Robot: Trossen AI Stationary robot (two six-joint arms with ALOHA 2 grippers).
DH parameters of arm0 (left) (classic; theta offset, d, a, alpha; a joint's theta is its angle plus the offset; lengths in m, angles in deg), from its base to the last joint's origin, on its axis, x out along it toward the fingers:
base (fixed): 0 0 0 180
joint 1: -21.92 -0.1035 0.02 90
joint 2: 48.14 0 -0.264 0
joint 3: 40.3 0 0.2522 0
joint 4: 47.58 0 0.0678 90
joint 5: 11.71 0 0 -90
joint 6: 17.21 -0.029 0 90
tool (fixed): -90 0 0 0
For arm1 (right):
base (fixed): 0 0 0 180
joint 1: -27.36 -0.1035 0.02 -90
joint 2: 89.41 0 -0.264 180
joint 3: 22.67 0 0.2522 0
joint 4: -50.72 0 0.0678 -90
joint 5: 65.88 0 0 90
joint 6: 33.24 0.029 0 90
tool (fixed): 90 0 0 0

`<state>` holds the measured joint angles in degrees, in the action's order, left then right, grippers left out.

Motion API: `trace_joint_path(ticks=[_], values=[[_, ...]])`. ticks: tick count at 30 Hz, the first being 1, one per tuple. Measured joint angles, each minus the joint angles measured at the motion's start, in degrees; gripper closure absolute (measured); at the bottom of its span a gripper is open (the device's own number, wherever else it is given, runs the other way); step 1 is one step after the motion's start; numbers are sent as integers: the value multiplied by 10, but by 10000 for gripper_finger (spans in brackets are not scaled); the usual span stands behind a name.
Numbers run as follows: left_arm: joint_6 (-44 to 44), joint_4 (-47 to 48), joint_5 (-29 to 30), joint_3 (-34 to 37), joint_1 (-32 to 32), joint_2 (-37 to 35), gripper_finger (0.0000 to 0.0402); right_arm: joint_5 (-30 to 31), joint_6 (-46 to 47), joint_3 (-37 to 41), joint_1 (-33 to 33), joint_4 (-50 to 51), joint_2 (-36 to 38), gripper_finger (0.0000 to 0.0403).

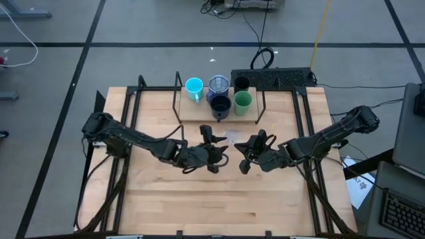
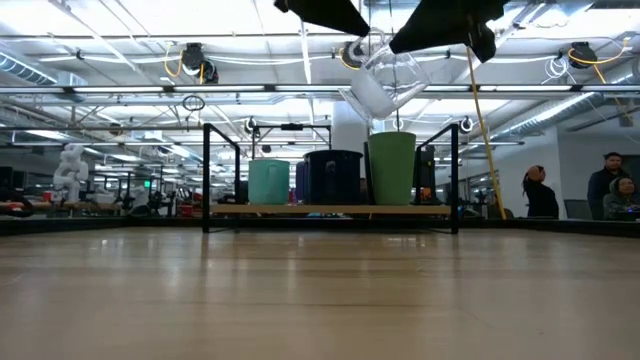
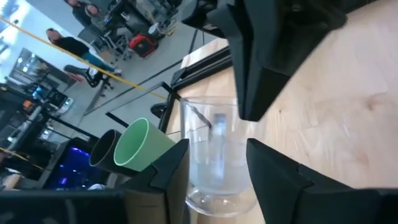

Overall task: Stack small to large cups/mugs on shelf
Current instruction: Put the transparent mug on the shelf

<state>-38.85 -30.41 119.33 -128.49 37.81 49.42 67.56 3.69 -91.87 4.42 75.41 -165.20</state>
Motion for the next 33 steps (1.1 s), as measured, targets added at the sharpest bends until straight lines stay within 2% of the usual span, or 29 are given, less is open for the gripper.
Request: trace_joint_path(ticks=[11,17,26,29,33], values=[[-5,6,-79,0,-29,0,302,-11,-1,3,0,-2,0,403],[-12,10,-86,0,-34,0,325,-17,-1,3,1,-4,0,403],[-15,11,-93,0,-33,0,385,-17,-3,3,1,-4,0,403],[-6,10,-90,0,-33,0,385,-17,-5,3,1,-4,0,401],[-3,5,-78,0,-27,0,366,-17,-10,3,1,-6,0,400]])
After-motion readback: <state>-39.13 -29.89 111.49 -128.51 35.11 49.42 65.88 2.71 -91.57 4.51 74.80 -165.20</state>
